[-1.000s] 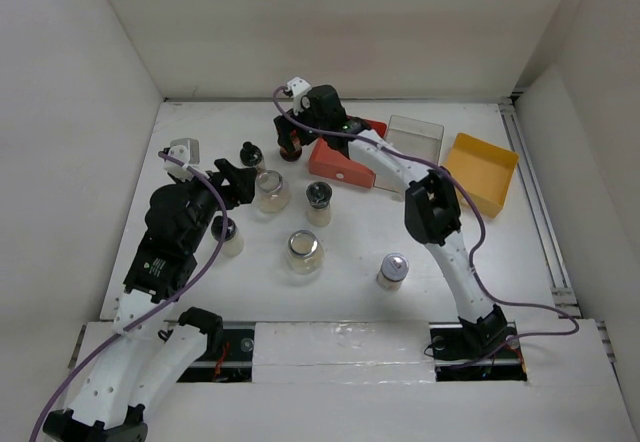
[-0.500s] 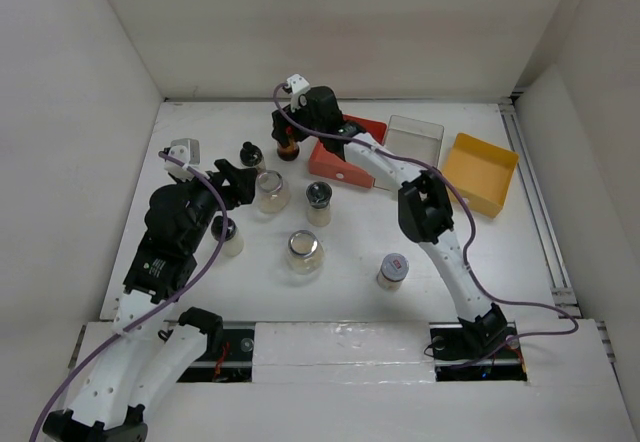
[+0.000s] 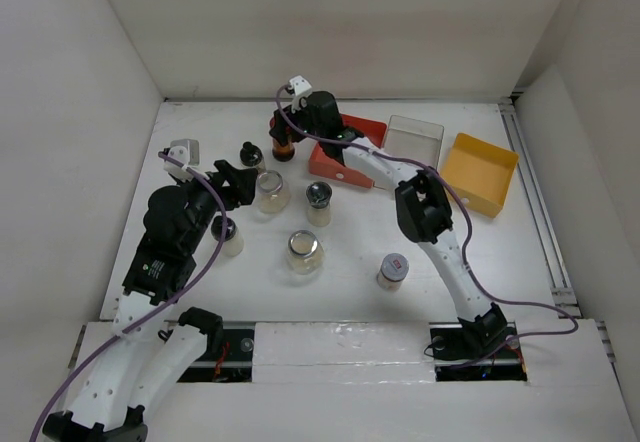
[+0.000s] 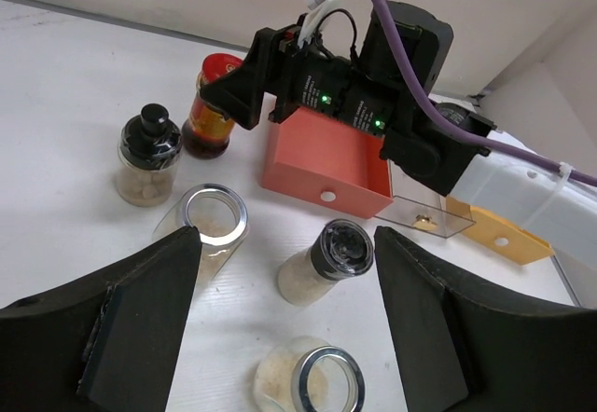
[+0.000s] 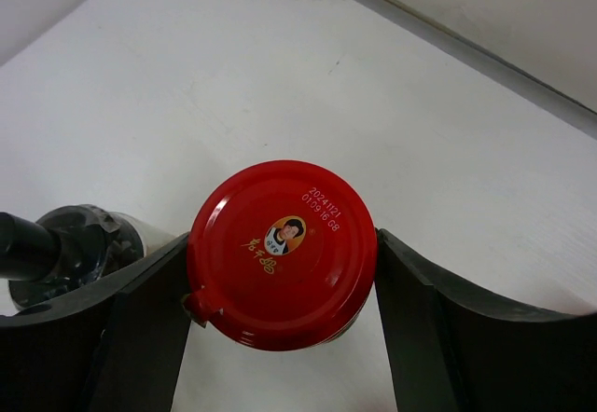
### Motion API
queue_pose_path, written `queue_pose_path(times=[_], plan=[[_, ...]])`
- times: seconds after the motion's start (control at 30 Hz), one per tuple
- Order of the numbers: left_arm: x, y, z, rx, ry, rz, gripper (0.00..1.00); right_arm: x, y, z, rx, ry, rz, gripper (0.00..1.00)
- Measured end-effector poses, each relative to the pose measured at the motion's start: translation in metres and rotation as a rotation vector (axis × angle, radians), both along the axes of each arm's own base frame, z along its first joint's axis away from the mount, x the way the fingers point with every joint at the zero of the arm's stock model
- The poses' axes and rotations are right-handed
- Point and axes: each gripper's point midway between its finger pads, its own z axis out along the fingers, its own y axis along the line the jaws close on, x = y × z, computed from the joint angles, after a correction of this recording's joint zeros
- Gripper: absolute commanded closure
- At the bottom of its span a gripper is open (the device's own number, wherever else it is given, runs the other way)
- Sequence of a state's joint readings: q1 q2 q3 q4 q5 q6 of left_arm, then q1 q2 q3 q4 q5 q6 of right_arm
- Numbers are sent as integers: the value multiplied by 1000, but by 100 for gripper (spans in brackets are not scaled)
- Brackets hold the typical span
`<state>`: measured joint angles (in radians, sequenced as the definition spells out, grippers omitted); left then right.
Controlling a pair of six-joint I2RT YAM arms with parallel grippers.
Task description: Organize the condiment bottles
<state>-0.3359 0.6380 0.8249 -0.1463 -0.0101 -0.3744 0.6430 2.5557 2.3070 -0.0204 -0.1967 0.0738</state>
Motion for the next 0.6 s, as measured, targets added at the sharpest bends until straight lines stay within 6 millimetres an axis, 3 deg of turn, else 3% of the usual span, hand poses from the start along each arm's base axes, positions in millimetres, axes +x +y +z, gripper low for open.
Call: queue_pose_path(times=[0.2, 0.33, 0.43, 0.6], plan=[[0, 0, 0, 2, -1, -3, 30, -17, -4, 8, 104, 32, 30, 47], [0, -1, 0, 3, -1, -7, 30, -32, -21, 37, 172, 36, 44, 47], [-1, -1, 0, 2, -3, -8, 30, -37, -48, 72, 216, 1, 27, 47], [-2, -1, 2, 0, -8, -11, 30, -32, -117, 133, 291, -117, -62, 49]])
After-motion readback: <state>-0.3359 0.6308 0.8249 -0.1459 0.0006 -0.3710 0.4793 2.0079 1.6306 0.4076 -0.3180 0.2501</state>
